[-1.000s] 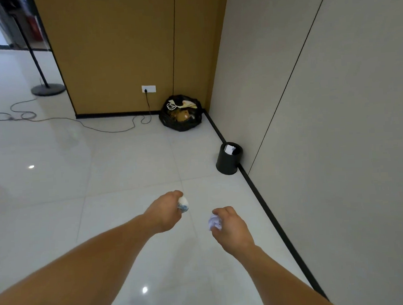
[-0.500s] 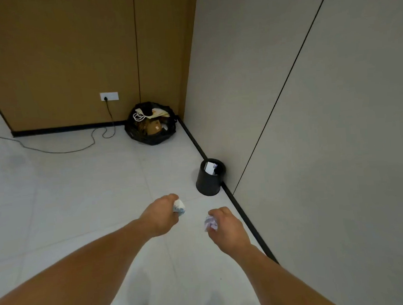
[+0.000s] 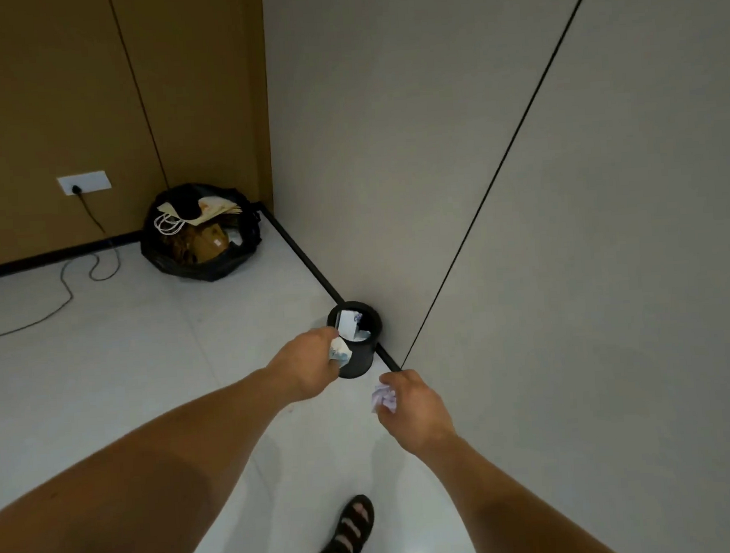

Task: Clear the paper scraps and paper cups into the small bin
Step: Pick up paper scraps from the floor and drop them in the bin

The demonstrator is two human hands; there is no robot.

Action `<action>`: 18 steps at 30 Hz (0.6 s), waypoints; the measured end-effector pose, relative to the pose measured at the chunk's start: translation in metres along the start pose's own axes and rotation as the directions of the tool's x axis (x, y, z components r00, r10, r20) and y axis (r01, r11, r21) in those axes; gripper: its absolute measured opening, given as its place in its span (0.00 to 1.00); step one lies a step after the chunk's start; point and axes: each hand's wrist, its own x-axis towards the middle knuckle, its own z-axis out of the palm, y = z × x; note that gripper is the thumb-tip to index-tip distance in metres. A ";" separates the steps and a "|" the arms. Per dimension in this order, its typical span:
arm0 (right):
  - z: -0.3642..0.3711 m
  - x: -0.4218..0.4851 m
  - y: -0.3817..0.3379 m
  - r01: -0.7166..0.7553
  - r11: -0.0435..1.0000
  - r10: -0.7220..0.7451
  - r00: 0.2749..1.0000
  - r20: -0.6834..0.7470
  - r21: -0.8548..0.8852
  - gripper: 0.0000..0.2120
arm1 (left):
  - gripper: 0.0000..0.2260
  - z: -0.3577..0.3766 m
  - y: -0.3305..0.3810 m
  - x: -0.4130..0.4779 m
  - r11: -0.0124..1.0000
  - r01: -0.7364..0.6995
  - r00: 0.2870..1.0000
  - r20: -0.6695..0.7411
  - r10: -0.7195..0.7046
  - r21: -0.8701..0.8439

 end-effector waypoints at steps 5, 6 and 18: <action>-0.005 0.107 0.012 -0.019 0.996 0.014 0.998 0.063 0.085 0.13 | 0.23 -0.013 -0.013 0.097 0.997 0.073 0.996 0.057 -0.074 0.025; -0.006 0.126 0.015 -0.004 0.996 -0.003 0.997 0.083 0.084 0.13 | 0.23 -0.016 -0.018 0.114 0.994 0.104 0.992 0.066 -0.106 0.029; 0.024 0.328 0.058 -0.132 0.991 0.130 0.979 0.154 0.001 0.12 | 0.22 -0.005 -0.068 0.333 0.995 0.098 0.969 0.229 -0.096 0.005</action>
